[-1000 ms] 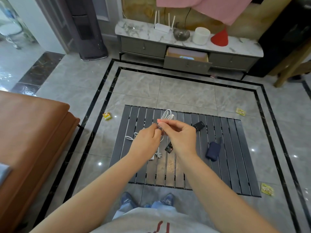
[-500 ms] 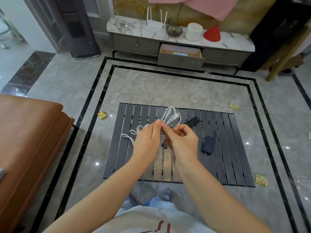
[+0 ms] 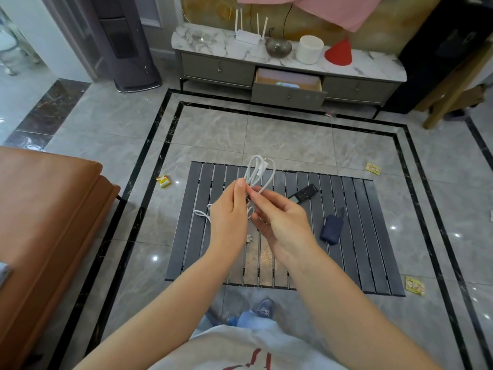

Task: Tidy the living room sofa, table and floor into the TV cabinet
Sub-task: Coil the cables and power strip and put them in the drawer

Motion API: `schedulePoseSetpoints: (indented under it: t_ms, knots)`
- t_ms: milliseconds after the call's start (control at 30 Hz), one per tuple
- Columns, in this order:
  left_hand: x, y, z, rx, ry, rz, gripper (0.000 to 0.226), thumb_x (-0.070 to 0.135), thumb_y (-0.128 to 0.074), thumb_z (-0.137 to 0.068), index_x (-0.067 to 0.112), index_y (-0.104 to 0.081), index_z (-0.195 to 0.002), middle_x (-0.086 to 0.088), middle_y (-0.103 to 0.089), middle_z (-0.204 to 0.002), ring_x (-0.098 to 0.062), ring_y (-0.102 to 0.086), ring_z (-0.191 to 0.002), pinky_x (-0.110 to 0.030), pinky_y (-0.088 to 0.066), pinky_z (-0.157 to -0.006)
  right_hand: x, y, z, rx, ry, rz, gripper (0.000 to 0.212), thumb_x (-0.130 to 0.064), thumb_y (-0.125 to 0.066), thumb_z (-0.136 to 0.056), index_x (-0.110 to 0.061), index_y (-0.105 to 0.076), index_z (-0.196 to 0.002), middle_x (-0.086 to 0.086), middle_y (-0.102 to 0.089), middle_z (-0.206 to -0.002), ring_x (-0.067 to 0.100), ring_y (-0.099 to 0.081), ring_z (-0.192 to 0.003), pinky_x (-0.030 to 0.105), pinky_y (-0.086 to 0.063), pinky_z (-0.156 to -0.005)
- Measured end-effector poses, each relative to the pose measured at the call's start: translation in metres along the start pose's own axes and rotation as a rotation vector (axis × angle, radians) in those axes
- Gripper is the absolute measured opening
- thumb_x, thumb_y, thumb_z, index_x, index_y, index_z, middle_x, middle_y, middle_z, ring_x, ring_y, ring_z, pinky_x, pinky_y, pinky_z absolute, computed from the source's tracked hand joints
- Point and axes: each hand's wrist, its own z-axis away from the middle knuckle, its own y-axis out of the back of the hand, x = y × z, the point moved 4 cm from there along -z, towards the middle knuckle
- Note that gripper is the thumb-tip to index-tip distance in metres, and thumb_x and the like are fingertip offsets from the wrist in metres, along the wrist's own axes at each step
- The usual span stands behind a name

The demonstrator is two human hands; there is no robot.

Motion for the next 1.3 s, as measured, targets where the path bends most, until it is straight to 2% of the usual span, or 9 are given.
schedulePoseSetpoints:
  t_ms: [200, 333, 400, 533, 733, 900, 1033, 1133, 1300]
  knots:
    - [-0.003, 0.001, -0.003, -0.009, 0.02, 0.057, 0.031, 0.038, -0.041, -0.104, 0.015, -0.059, -0.093, 0.001, -0.061, -0.073, -0.011, -0.057, -0.07, -0.044, -0.051, -0.068, -0.016, 0.005, -0.004, -0.067, 0.238, 0.324, 0.019, -0.018, -0.076, -0.085, -0.016, -0.078, -0.104, 0.0, -0.077, -0.098, 0.006, -0.066, -0.083, 0.021, -0.05, -0.073]
    - [0.001, 0.0, -0.005, -0.044, 0.033, 0.132, 0.029, 0.035, -0.042, -0.105, 0.011, -0.053, -0.094, 0.011, -0.06, -0.074, -0.007, -0.057, -0.068, -0.028, -0.052, -0.061, -0.021, 0.007, -0.003, -0.102, 0.278, 0.324, 0.018, -0.015, -0.077, -0.084, -0.012, -0.078, -0.102, 0.0, -0.077, -0.096, 0.002, -0.063, -0.074, 0.019, -0.05, -0.072]
    - [0.004, -0.002, -0.003, -0.089, 0.056, 0.186, 0.028, 0.032, -0.041, -0.106, 0.01, -0.051, -0.091, 0.014, -0.055, -0.065, -0.003, -0.048, -0.056, -0.017, -0.04, -0.05, -0.026, 0.009, -0.003, -0.111, 0.295, 0.319, 0.019, -0.01, -0.077, -0.082, -0.007, -0.078, -0.1, 0.004, -0.077, -0.094, 0.004, -0.065, -0.073, 0.018, -0.051, -0.069]
    - [0.007, -0.007, -0.001, -0.278, 0.143, 0.365, 0.027, 0.032, -0.041, -0.105, 0.014, -0.049, -0.087, 0.003, -0.036, -0.055, -0.008, -0.026, -0.045, -0.02, -0.019, -0.042, -0.039, 0.017, -0.008, -0.14, 0.305, 0.332, 0.024, -0.006, -0.08, -0.075, -0.011, -0.075, -0.098, 0.002, -0.075, -0.078, 0.008, -0.069, -0.073, 0.019, -0.052, -0.07]
    - [0.008, -0.016, 0.002, -0.597, 0.502, 0.652, 0.037, 0.037, -0.04, -0.104, 0.016, -0.065, -0.087, 0.007, -0.027, -0.046, -0.005, -0.016, -0.041, -0.02, -0.01, -0.038, -0.045, 0.019, -0.01, -0.351, 0.231, 0.41, 0.039, -0.027, -0.084, -0.066, -0.016, -0.078, -0.102, 0.018, -0.074, -0.101, 0.026, -0.064, -0.093, 0.047, -0.048, -0.094]
    - [0.009, -0.015, 0.004, -0.693, 0.64, 0.699, 0.047, 0.039, -0.039, -0.104, 0.022, -0.069, -0.071, 0.008, -0.03, -0.048, -0.008, -0.01, -0.046, -0.019, -0.008, -0.039, -0.054, 0.018, -0.011, -0.346, 0.342, 0.528, 0.02, -0.018, -0.081, -0.074, -0.013, -0.078, -0.094, 0.012, -0.075, -0.088, 0.021, -0.059, -0.078, 0.027, -0.043, -0.064]
    - [0.004, -0.018, -0.006, -0.558, 0.465, 0.525, 0.036, 0.034, -0.037, -0.105, 0.008, -0.061, -0.1, 0.0, -0.049, -0.063, -0.006, -0.033, -0.039, -0.017, -0.021, -0.035, -0.052, 0.018, -0.018, -0.29, 0.353, 0.554, 0.02, -0.015, -0.08, -0.079, -0.006, -0.076, -0.096, 0.014, -0.072, -0.08, 0.022, -0.059, -0.069, 0.021, -0.04, -0.053]
    - [0.006, -0.013, -0.01, -0.387, 0.232, 0.197, 0.042, 0.034, -0.033, -0.107, -0.002, -0.055, -0.111, -0.004, -0.064, -0.078, -0.015, -0.059, -0.058, -0.026, -0.048, -0.05, -0.051, 0.019, -0.021, -0.232, 0.338, 0.564, 0.019, -0.015, -0.08, -0.08, -0.005, -0.075, -0.096, 0.008, -0.072, -0.079, 0.01, -0.06, -0.062, 0.019, -0.042, -0.052]
    - [0.012, -0.004, -0.009, -0.409, -0.073, -0.154, 0.01, 0.024, -0.052, -0.101, 0.019, -0.056, -0.108, 0.012, -0.069, -0.095, 0.004, -0.065, -0.088, -0.014, -0.049, -0.077, -0.051, 0.024, -0.026, -0.085, 0.339, 0.561, 0.018, -0.017, -0.083, -0.077, -0.008, -0.074, -0.09, 0.002, -0.073, -0.074, 0.009, -0.064, -0.062, 0.021, -0.045, -0.053]
